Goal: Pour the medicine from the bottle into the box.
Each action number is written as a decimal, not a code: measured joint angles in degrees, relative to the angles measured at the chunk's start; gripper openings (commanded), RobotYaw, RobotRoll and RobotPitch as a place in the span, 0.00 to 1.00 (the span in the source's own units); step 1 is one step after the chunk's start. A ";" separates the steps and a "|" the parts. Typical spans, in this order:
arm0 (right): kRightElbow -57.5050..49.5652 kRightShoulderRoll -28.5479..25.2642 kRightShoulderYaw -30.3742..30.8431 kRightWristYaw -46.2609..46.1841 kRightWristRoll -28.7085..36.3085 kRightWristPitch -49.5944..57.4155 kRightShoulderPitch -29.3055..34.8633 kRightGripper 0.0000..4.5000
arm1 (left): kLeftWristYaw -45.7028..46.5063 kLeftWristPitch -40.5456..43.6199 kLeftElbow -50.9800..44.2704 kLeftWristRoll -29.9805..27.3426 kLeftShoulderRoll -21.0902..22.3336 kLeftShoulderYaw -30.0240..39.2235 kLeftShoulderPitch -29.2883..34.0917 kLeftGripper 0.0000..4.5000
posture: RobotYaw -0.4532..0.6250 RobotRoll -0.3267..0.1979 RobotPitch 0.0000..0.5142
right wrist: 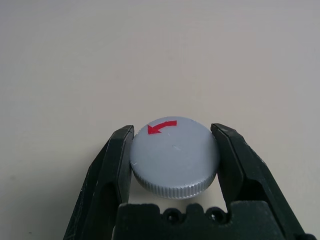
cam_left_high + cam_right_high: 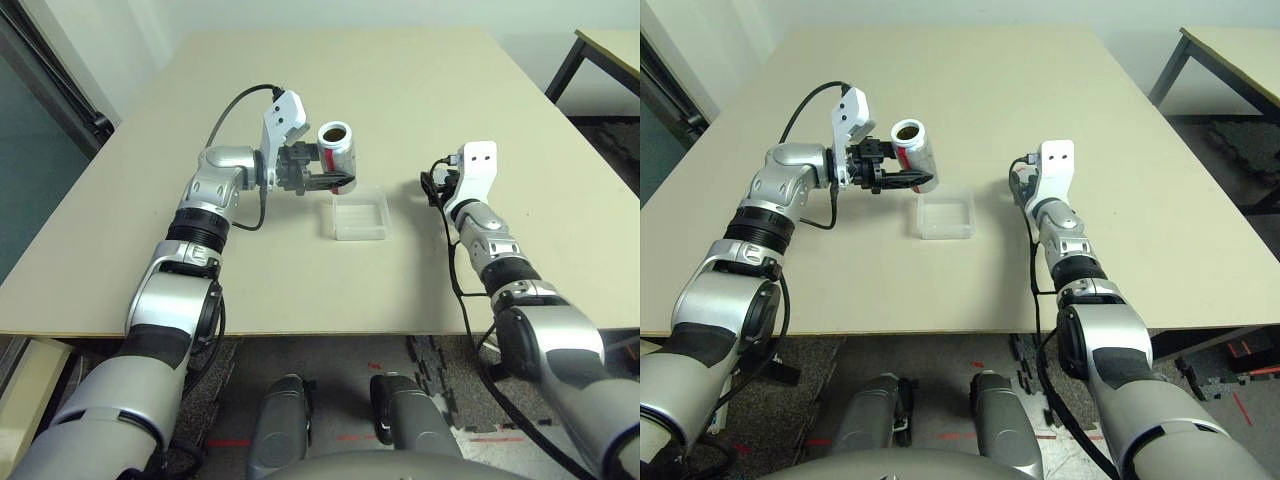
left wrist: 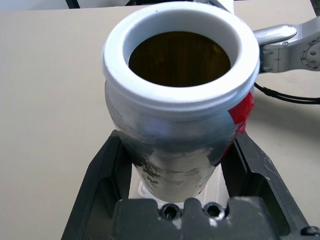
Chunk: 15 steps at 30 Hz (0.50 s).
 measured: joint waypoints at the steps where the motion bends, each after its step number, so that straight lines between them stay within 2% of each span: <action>1: 0.29 0.07 -0.15 -0.21 0.01 -0.04 0.00 0.58 | 0.12 0.03 -0.15 -0.03 0.00 0.00 0.01 0.61 | 0.47 0.62 0.15; 3: 0.47 0.10 -0.45 -0.48 0.01 -0.16 -0.01 0.58 | 0.30 0.12 -0.50 -0.09 0.02 0.00 0.09 0.61 | 0.47 0.62 0.15; 8: 1.18 0.09 -0.59 -0.54 -0.02 -0.16 -0.22 0.96 | 0.51 0.30 -1.49 -0.16 0.09 0.00 0.27 0.61 | 0.46 0.62 0.15; 9: 1.24 0.09 -0.60 -0.52 -0.02 -0.15 -0.22 1.00 | 0.53 0.35 -1.49 -0.16 0.10 0.00 0.31 0.61 | 0.46 0.62 0.15; 15: 1.29 0.08 -0.63 -0.12 0.00 -0.11 -0.45 1.00 | 0.92 0.44 -1.49 -0.18 0.09 0.00 0.46 0.61 | 0.46 0.62 0.15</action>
